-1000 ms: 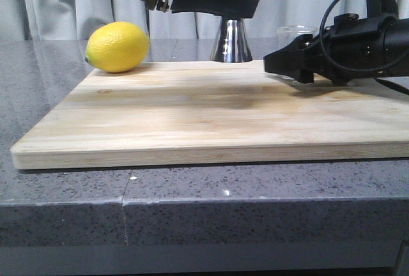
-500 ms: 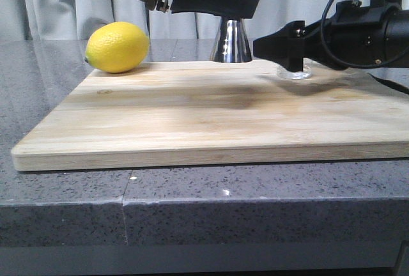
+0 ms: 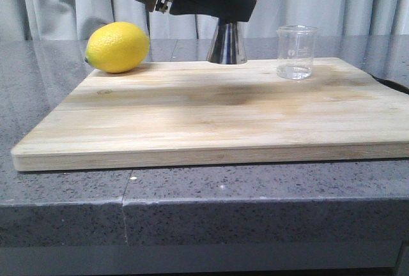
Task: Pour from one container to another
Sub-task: 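Release the beaker and withdraw the right gripper upward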
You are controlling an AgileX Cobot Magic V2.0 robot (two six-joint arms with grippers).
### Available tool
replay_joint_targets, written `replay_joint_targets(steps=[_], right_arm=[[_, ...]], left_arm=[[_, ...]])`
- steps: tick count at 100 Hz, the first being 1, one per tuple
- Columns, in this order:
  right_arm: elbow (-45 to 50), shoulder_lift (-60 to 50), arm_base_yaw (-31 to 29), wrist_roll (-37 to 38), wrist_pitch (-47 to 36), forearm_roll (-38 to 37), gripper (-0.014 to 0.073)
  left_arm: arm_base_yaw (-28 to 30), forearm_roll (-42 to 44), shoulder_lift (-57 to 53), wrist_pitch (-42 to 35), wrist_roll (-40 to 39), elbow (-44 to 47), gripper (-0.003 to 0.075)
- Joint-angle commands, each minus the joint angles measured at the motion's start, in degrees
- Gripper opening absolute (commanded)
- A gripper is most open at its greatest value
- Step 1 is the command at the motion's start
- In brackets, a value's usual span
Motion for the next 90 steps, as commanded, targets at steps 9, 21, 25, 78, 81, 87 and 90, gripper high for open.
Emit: replay_joint_targets(steps=[9, 21, 25, 78, 81, 87, 90], right_arm=[[-3.5, -9.3, -0.2, -0.7, -4.7, 1.8, 0.0654], [-4.4, -14.0, -0.2, -0.7, -4.2, 1.8, 0.0654], [-4.5, -15.6, -0.2, -0.7, -3.9, 1.8, 0.0654], [-4.5, -22.8, -0.2, -0.7, 2.8, 1.8, 0.0654], [-4.5, -22.8, -0.2, -0.7, 2.8, 1.8, 0.0654], [-4.5, -22.8, -0.2, -0.7, 2.8, 1.8, 0.0654], [-4.5, -22.8, -0.2, -0.7, 2.8, 1.8, 0.0654]], left_arm=[[0.0, -7.0, -2.1, -2.0, 3.6, -1.9, 0.0125], [0.8, -11.9, -0.7, -2.0, 6.6, -1.9, 0.0125], [1.4, -13.1, -0.1, -1.5, 6.9, -1.9, 0.0125], [5.1, -13.5, 2.5, 2.8, 10.3, -1.4, 0.0125], [5.1, -13.9, 2.5, 3.1, 10.9, -0.8, 0.0125], [5.1, -14.9, 2.5, 3.2, 12.5, 0.5, 0.0125], [5.1, -15.6, 2.5, 3.4, 13.3, 1.3, 0.0125]])
